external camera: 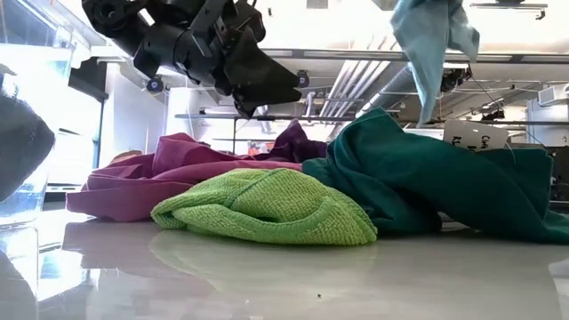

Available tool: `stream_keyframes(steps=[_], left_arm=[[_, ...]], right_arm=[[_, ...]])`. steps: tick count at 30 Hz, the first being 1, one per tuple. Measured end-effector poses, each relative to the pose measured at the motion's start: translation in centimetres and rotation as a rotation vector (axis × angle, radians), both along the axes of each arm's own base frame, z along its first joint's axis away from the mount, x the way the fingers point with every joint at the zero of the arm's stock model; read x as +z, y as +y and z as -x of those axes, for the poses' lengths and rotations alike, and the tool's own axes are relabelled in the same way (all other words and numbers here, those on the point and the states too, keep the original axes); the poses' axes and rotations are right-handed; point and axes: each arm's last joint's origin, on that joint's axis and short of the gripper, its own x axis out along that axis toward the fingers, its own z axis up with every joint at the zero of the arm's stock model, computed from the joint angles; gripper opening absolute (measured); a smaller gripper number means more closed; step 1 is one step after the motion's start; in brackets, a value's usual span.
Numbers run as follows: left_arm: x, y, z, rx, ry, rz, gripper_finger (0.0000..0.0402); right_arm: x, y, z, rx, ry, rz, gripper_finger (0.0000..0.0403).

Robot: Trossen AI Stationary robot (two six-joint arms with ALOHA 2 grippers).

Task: Sort towels by color in basket
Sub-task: Put the light blue towel into the top transparent bin

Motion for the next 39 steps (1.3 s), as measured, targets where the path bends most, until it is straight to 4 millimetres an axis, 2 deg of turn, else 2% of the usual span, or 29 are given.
stream_keyframes(steps=[2, 5, 8, 13, 18, 23, 26, 30, 34, 37, 39], left_arm=[[0.0, 0.0, 0.0, 0.000, -0.002, -0.001, 0.0131], [0.0, 0.0, 0.0, 0.000, -0.003, -0.001, 0.0131], [0.0, 0.0, 0.0, 0.002, -0.003, -0.002, 0.0131], [0.0, 0.0, 0.0, 0.003, -0.004, -0.002, 0.0131], [0.1, 0.0, 0.0, 0.003, -0.011, -0.002, 0.0131], [0.1, 0.1, -0.1, 0.034, -0.012, -0.013, 0.0131], [0.1, 0.2, -0.1, 0.051, -0.013, -0.019, 0.0131], [0.3, 0.2, -0.1, 0.053, -0.038, -0.019, 0.0131], [0.4, 0.2, -0.2, 0.059, -0.049, -0.021, 0.0131], [0.5, 0.2, -0.2, 0.065, -0.053, -0.023, 0.0131], [0.5, 0.2, -0.2, 0.066, -0.057, -0.023, 0.0131]], right_arm=[[-1.5, -1.0, 0.1, 0.071, -0.010, -0.052, 0.0008], [-4.0, -3.1, -0.2, 0.163, -0.043, -0.228, 0.0008], [-6.4, -5.5, -0.9, 0.171, -0.031, -0.412, 0.0008], [-10.0, -9.3, -2.7, 0.171, 0.039, -0.624, 0.0009], [-12.9, -12.2, -3.7, 0.234, 0.063, -0.804, 0.0009], [-14.8, -13.8, -3.3, 0.183, 0.093, -0.904, 0.0022], [-15.5, -14.2, -2.8, 0.149, 0.114, -0.958, 0.0049], [-15.4, -14.5, -1.8, 0.155, 0.106, -1.002, 0.0108], [-13.9, -14.1, -0.6, 0.078, 0.081, -0.995, 0.0159], [-12.7, -13.5, 0.3, -0.037, 0.041, -1.007, 0.0175], [-11.9, -13.2, 0.5, -0.041, 0.011, -0.997, 0.0177]])
